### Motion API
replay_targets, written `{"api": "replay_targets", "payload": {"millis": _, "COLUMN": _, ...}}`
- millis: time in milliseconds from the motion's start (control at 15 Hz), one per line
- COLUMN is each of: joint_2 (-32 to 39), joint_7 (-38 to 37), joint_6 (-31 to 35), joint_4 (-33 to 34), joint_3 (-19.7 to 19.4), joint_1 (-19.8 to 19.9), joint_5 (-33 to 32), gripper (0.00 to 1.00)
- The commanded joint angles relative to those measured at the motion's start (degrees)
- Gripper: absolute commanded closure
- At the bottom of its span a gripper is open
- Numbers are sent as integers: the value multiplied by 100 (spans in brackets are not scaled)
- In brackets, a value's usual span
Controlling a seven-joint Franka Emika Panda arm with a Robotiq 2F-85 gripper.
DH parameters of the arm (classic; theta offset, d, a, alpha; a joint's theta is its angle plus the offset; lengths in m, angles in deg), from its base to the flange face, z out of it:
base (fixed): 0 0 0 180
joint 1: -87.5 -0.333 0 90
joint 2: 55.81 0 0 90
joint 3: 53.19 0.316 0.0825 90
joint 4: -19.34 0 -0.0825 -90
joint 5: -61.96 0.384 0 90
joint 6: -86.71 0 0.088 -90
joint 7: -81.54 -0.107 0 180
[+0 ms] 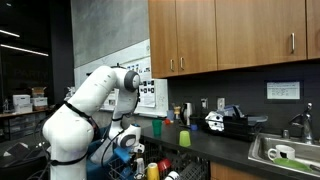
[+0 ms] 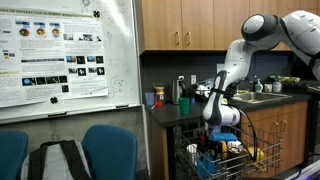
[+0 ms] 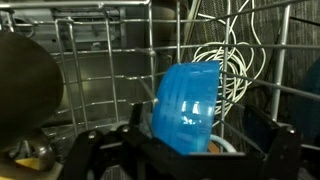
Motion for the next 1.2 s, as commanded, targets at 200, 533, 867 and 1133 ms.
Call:
{"api": "replay_targets", "payload": {"millis": 200, "joint_2": 131, "joint_7": 22, "joint_6": 101, "joint_4": 127, "joint_3": 316, "joint_1": 169, "joint_5": 32, "gripper": 0}}
{"api": "replay_targets", "payload": {"millis": 533, "joint_2": 170, "joint_7": 9, "joint_6": 111, "joint_4": 166, "joint_3": 431, "joint_1": 225, "joint_5": 58, "gripper": 0}}
{"api": "replay_targets", "payload": {"millis": 867, "joint_2": 250, "joint_7": -19, "joint_6": 87, "joint_4": 211, "joint_3": 503, "joint_1": 265, "joint_5": 58, "gripper": 0}}
{"api": "replay_targets", "payload": {"millis": 1133, "joint_2": 195, "joint_7": -38, "joint_6": 52, "joint_4": 106, "joint_3": 349, "joint_1": 163, "joint_5": 16, "gripper": 0}}
